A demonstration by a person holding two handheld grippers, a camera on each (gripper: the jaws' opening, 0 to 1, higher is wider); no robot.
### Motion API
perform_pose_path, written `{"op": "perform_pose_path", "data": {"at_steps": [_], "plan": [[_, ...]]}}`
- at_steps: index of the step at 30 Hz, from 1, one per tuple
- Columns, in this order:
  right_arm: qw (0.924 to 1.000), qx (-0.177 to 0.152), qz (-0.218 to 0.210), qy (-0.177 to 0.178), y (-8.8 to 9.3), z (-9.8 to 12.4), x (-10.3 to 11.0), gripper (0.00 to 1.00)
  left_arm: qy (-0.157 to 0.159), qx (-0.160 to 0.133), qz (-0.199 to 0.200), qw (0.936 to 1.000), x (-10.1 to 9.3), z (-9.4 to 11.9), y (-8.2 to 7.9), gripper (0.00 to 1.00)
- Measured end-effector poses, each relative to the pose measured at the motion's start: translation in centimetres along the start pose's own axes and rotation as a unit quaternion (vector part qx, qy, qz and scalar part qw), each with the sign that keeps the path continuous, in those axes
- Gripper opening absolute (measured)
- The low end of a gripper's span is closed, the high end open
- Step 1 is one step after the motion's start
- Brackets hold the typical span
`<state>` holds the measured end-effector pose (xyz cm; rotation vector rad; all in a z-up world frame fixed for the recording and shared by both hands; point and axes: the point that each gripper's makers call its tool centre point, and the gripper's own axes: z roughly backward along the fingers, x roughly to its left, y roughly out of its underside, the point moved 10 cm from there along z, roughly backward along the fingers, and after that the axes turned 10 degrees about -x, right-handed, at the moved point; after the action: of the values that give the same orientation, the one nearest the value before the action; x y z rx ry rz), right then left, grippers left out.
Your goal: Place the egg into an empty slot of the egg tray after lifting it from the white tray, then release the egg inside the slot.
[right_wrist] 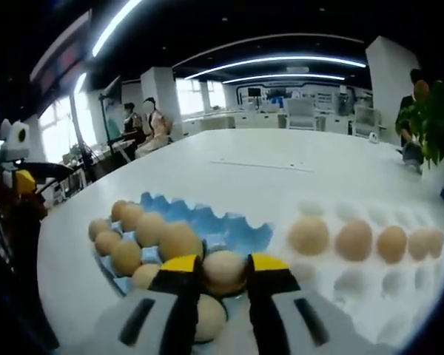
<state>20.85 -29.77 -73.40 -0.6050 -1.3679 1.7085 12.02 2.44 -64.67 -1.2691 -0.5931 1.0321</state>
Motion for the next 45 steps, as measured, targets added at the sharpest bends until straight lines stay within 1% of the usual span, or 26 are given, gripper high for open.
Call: {"op": "perform_pose_path", "data": {"at_steps": [4, 10, 15, 31, 45], "plan": [[1.0, 0.001, 0.004, -0.001, -0.02, 0.0, 0.07, 0.25, 0.004, 0.004, -0.005, 1.0, -0.15, 0.0, 0.06, 0.83], [1.0, 0.001, 0.005, -0.006, -0.03, -0.02, 0.05, 0.25, 0.0, 0.004, -0.008, 1.0, -0.14, -0.01, 0.04, 0.85], [0.9997, 0.006, 0.015, -0.019, -0.01, -0.02, 0.25, 0.3, 0.002, 0.004, -0.008, 1.0, -0.25, -0.04, 0.04, 0.86], [0.9996, 0.009, 0.013, -0.021, -0.06, 0.06, 0.2, 0.31, 0.008, 0.001, -0.003, 1.0, -0.33, -0.27, -0.13, 0.85], [0.9997, 0.009, 0.013, -0.019, -0.02, 0.31, 0.27, 0.32, 0.012, -0.001, -0.006, 0.9999, -0.31, -0.4, -0.21, 0.85]]}}
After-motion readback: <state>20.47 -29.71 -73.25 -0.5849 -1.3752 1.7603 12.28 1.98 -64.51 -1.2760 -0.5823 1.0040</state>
